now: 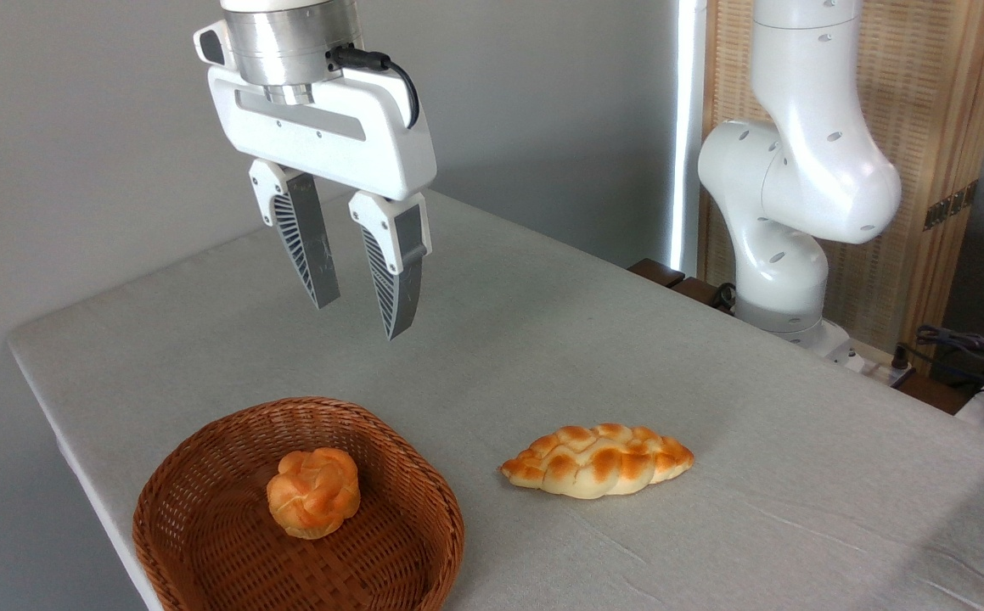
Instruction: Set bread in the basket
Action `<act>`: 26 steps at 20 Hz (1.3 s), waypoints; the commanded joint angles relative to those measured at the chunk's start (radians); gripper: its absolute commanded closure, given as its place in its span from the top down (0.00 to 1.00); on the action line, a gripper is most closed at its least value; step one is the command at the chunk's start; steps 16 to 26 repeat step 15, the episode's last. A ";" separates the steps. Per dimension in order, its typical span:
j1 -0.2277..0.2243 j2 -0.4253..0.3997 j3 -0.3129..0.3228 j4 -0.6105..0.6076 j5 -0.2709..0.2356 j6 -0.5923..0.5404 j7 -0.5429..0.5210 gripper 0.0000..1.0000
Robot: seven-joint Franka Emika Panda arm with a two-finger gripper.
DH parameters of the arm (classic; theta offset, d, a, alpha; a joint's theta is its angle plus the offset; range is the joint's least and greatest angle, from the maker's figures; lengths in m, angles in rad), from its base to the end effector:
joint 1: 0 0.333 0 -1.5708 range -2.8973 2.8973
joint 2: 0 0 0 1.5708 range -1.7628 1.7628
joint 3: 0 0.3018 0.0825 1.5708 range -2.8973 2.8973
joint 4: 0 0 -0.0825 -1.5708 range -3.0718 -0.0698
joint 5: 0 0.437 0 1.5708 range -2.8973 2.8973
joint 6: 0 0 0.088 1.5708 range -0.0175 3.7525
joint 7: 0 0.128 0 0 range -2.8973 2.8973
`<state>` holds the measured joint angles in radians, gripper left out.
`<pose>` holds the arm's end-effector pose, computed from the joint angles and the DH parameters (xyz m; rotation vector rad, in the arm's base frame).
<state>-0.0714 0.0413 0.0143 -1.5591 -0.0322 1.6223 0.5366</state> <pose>0.6237 -0.0398 0.5747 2.9801 -0.9095 0.0448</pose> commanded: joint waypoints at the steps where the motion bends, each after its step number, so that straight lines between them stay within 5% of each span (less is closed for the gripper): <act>1: 0.018 -0.020 -0.017 -0.021 -0.017 -0.028 0.020 1.00; 12: 0.018 -0.023 -0.011 -0.024 -0.002 -0.027 0.210 1.00; 26: 0.018 -0.021 -0.010 -0.024 -0.003 -0.027 0.206 1.00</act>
